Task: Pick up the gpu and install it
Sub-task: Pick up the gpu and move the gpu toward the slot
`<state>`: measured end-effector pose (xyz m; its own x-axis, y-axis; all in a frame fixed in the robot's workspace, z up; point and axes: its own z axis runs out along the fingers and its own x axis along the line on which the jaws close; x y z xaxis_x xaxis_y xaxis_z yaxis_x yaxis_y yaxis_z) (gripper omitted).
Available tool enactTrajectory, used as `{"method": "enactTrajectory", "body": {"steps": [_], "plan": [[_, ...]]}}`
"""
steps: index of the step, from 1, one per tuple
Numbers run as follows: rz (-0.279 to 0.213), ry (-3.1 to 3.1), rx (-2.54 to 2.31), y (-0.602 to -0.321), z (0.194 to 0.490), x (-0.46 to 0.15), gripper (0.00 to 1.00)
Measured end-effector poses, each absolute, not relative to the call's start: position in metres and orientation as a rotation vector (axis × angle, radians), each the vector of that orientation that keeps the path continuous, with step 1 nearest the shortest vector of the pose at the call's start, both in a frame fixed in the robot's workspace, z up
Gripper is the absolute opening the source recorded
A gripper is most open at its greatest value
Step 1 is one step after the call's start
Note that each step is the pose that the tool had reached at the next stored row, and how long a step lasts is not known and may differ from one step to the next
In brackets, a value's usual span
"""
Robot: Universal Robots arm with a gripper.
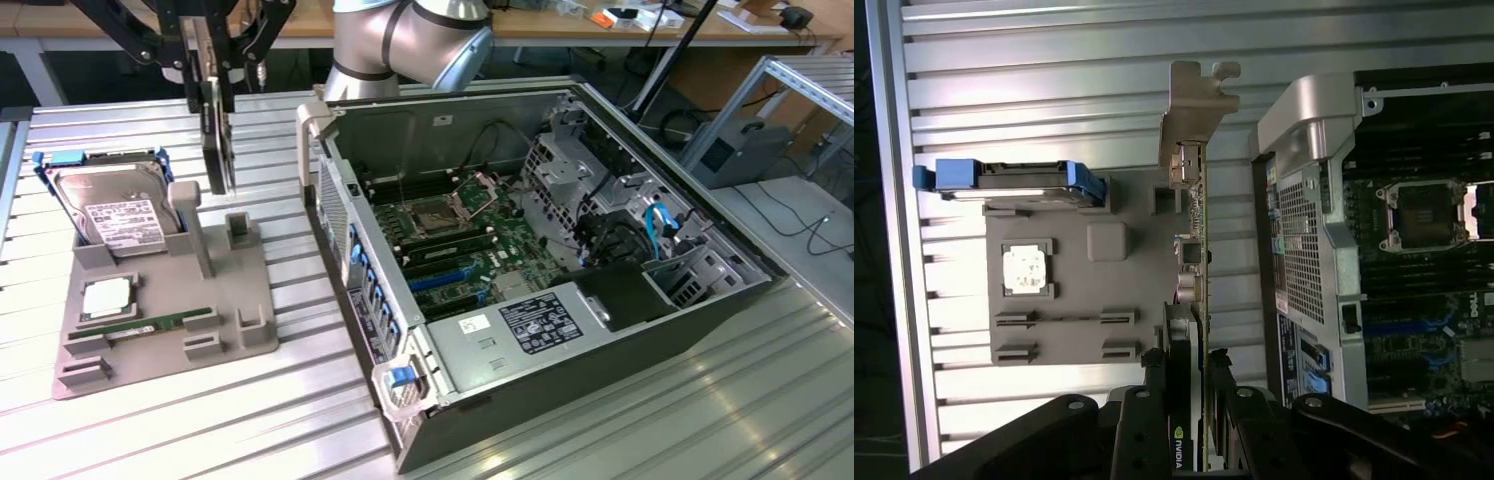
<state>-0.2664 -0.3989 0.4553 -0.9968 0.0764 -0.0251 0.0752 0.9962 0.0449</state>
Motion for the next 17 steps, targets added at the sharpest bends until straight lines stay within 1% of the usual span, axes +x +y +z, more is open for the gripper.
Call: {"method": "enactTrajectory", "body": {"steps": [17], "plan": [[0.069,3.112,0.118,-0.399,0.467,-0.266,0.27]]}}
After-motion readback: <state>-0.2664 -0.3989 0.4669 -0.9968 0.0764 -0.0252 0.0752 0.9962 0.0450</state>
